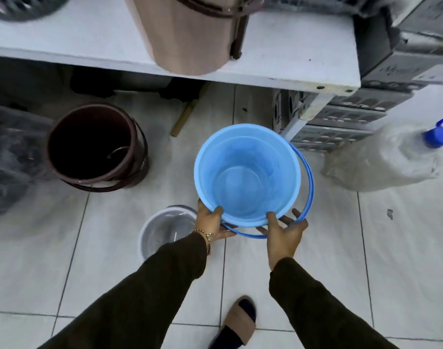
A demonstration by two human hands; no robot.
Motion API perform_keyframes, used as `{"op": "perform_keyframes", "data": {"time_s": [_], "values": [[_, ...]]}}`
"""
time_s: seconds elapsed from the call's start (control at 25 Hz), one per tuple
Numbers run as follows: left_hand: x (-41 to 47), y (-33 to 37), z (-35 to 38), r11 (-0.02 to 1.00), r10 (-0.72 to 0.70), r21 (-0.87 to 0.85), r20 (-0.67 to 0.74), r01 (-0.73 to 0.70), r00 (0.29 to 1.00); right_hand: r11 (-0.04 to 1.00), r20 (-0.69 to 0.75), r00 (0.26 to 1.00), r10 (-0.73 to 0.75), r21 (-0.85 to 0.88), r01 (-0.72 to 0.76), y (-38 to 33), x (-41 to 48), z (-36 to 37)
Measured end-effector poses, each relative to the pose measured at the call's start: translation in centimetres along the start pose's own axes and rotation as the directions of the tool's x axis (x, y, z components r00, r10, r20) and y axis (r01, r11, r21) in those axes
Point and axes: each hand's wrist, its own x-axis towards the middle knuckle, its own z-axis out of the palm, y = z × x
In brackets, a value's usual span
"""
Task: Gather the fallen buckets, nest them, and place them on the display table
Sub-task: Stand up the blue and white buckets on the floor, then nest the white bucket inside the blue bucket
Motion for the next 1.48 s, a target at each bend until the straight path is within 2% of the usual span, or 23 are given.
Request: {"op": "perform_keyframes", "data": {"time_s": [0.12, 0.32, 0.44, 0.6, 0.8, 1.08, 1.24, 1.32, 1.4, 1.48], "values": [[-4.6, 1.8, -3.6, 0.996, 0.050, -0.066, -0.037, -0.052, 0.998, 0.994, 0.083, 0.992, -0.098, -0.038, 0.102, -2.7, -4.9, 1.6], [-11.9, 7.4, -12.1, 0.940, 0.158, -0.284, -0.125, -0.188, 0.979, 0.969, 0.251, 0.949, -0.193, -0.105, 0.225, -6.8, -14.1, 8.4], [-13.7, 10.0, -17.8, 0.916, 0.218, -0.296, -0.194, -0.269, 0.956, 0.957, 0.326, 0.919, -0.221, -0.107, 0.268, -6.8, -18.1, 13.4], [-11.7, 13.9, -25.4, 0.909, 0.213, -0.301, -0.259, -0.288, 0.942, 0.959, 0.391, 0.893, -0.225, -0.071, 0.273, -5.7, -21.2, 22.3], [-6.1, 17.3, -32.1, 0.923, 0.165, -0.296, -0.271, -0.245, 0.948, 0.968, 0.406, 0.892, -0.199, -0.063, 0.245, -2.1, -21.5, 31.5], [-0.4, 15.6, -37.1, 0.966, 0.047, -0.234, -0.247, -0.107, 0.968, 0.984, 0.267, 0.963, -0.039, -0.159, 0.084, 4.8, -21.2, 35.2], [2.3, 13.7, -37.9, 0.967, -0.094, -0.253, -0.207, 0.040, 0.974, 0.936, 0.177, 0.982, 0.068, -0.351, -0.002, 7.1, -19.8, 35.7], [4.0, 12.8, -37.9, 0.960, -0.157, -0.261, -0.222, 0.097, 0.962, 0.888, 0.196, 0.950, 0.243, -0.439, -0.137, 7.9, -18.4, 35.7], [4.8, 12.5, -38.0, 0.949, -0.215, -0.280, -0.235, 0.145, 0.948, 0.819, 0.255, 0.845, 0.470, -0.483, -0.309, 8.0, -17.0, 35.2], [4.9, 12.4, -37.8, 0.965, -0.213, -0.215, -0.302, 0.151, 0.929, 0.738, 0.277, 0.779, 0.563, -0.592, -0.323, 7.7, -16.0, 34.0]]}}
